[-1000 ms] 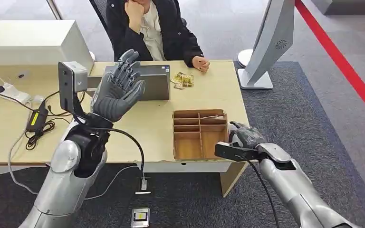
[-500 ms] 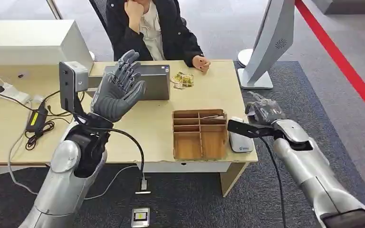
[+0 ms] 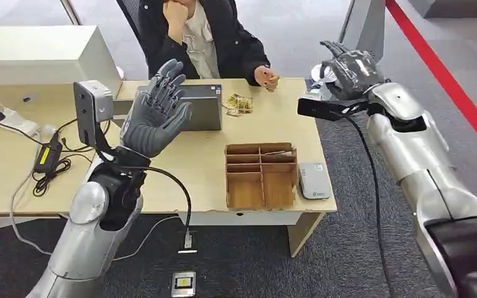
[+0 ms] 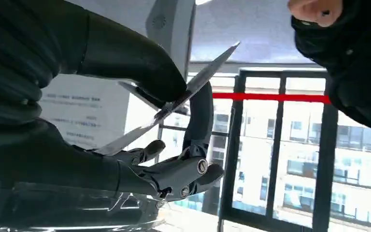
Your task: Pass the card to the sensor for recognition and then transmit it.
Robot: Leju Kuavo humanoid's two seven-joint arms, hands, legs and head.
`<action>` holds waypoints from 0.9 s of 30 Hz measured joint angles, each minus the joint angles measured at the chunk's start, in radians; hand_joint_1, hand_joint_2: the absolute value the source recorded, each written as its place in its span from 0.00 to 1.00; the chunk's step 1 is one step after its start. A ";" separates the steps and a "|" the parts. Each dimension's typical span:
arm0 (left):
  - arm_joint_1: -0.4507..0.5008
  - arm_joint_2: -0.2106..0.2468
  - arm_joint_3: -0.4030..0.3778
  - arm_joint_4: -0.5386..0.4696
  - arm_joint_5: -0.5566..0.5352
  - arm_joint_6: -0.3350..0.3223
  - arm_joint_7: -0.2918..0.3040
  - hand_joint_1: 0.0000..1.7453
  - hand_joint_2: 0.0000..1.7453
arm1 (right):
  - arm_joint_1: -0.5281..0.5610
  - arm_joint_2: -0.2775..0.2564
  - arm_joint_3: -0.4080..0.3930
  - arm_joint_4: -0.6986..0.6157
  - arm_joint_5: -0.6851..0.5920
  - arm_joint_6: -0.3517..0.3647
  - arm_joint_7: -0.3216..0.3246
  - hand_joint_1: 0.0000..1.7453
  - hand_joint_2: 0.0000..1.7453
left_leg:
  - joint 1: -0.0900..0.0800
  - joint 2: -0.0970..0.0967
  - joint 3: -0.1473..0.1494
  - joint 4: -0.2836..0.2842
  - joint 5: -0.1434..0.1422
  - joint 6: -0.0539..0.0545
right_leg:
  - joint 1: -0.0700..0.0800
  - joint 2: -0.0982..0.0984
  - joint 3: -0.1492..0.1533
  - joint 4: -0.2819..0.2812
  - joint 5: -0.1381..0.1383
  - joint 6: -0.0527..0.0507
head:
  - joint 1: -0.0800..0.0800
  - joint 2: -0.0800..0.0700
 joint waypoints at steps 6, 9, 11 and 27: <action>-0.036 -0.030 -0.012 0.044 0.010 -0.014 -0.035 0.00 1.00 | -0.130 0.100 0.029 0.125 0.006 0.040 -0.026 1.00 1.00 | 0.000 0.000 0.000 0.000 0.000 0.000 | 0.000 0.000 0.000 0.000 0.000 0.000 | 0.000 0.000; -0.045 -0.040 -0.015 0.062 0.011 -0.014 -0.041 0.00 1.00 | -0.166 0.140 0.042 0.173 0.021 0.045 -0.026 1.00 1.00 | 0.000 0.000 0.000 0.000 0.000 0.000 | 0.000 0.000 0.000 0.000 0.000 0.000 | 0.000 0.000; -0.053 -0.045 -0.017 0.075 0.011 -0.014 -0.043 0.00 1.00 | -0.183 0.165 0.056 0.209 0.031 0.048 -0.019 1.00 1.00 | 0.000 0.000 0.000 0.000 0.000 0.000 | 0.000 0.000 0.000 0.000 0.000 0.000 | 0.000 0.000; -0.071 -0.059 -0.023 0.124 0.022 -0.003 -0.037 0.00 1.00 | -0.211 0.244 0.094 0.364 0.034 0.066 0.069 1.00 1.00 | 0.000 0.000 0.000 0.000 0.000 0.000 | 0.000 0.000 0.000 0.000 0.000 0.000 | 0.000 0.000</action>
